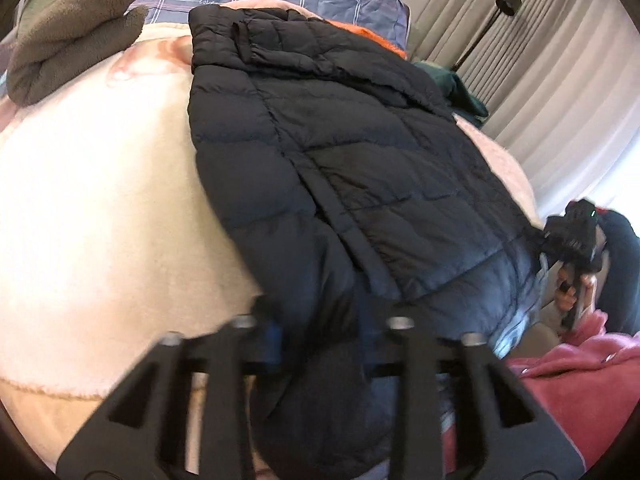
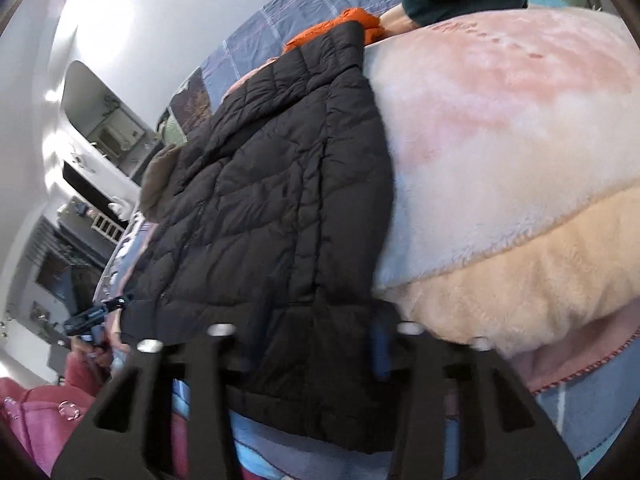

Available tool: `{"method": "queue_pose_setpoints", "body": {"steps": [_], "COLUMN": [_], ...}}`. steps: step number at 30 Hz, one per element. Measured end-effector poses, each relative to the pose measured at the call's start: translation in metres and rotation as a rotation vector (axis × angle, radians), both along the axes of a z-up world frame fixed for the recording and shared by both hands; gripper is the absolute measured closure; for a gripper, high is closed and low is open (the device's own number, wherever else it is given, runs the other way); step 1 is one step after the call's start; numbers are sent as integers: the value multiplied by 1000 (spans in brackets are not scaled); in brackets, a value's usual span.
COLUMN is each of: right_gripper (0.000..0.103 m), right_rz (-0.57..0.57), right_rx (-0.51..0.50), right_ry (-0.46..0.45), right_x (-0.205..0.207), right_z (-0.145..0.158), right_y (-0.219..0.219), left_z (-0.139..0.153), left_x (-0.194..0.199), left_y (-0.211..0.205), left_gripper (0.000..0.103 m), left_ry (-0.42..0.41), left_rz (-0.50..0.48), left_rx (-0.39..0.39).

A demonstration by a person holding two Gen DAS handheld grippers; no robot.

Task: Fold large clothes
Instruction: 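Grasp the jacket hem with both tools and lift it toward the collar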

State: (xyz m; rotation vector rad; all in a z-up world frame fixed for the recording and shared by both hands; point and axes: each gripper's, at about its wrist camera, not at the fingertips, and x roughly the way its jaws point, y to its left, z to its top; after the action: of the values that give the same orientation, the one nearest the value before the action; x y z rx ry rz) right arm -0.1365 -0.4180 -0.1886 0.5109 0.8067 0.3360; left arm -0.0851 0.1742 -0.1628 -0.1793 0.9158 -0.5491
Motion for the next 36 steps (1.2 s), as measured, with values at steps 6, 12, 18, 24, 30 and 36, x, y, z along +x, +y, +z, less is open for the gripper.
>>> {"method": "queue_pose_setpoints", "body": {"steps": [6, 12, 18, 24, 30, 36], "right_gripper": [100, 101, 100, 100, 100, 90], "right_rz": [-14, -4, -66, -112, -173, -231], "right_rx": [208, 193, 117, 101, 52, -19], "right_ry": [-164, -412, -503, -452, -355, -90], "right_x": [-12, -57, -94, -38, 82, 181], "right_z": [47, 127, 166, 165, 148, 84], "right_y": [-20, -18, -23, -21, -18, -13], "left_z": [62, 146, 177, 166, 160, 95], "left_x": [-8, -50, -86, -46, 50, 159], "left_y": [-5, -5, 2, 0, -1, -7], "left_gripper": [94, 94, 84, 83, 79, 72], "left_ry": [-178, -433, -531, -456, -388, -211], "left_rz": [16, -1, 37, 89, 132, 256], "left_rx": [-36, -54, -54, -11, 2, 79]}}
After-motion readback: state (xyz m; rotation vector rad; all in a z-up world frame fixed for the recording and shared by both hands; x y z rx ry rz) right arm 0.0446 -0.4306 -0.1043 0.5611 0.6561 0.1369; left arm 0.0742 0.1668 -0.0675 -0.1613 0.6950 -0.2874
